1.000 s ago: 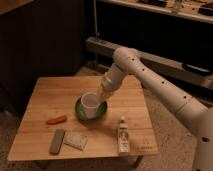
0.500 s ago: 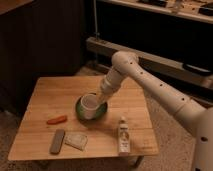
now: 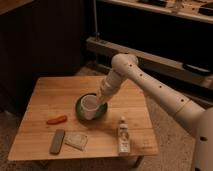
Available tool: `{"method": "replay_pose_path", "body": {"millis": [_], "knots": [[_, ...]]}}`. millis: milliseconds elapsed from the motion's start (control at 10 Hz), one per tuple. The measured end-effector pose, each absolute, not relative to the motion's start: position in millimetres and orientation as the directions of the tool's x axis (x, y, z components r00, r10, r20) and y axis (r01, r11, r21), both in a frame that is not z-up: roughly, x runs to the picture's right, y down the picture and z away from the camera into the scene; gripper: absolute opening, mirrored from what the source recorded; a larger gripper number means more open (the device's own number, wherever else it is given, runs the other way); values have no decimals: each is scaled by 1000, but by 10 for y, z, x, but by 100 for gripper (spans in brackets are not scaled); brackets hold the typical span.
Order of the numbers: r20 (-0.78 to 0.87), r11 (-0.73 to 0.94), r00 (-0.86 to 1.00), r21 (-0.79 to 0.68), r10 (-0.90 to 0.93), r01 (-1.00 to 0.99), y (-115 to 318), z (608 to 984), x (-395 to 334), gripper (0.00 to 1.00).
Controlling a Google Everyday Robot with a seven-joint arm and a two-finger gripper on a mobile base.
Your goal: Place the ceramic cup in the ceramic bowl
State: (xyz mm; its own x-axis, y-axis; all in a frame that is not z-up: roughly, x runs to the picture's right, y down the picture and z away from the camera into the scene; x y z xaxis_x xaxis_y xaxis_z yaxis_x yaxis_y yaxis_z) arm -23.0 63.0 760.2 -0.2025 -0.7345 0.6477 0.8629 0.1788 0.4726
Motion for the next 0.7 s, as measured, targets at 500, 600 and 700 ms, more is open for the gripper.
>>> {"method": "replay_pose_path", "body": {"millis": [500,600,700], "knots": [[648,184,-196,470,-736,863,669,7661,-258,86],[648,186,-193,468,-737,864,686,7678,-254,86],[649,186,-191,466,-737,865,705,7700,-254,85]]}}
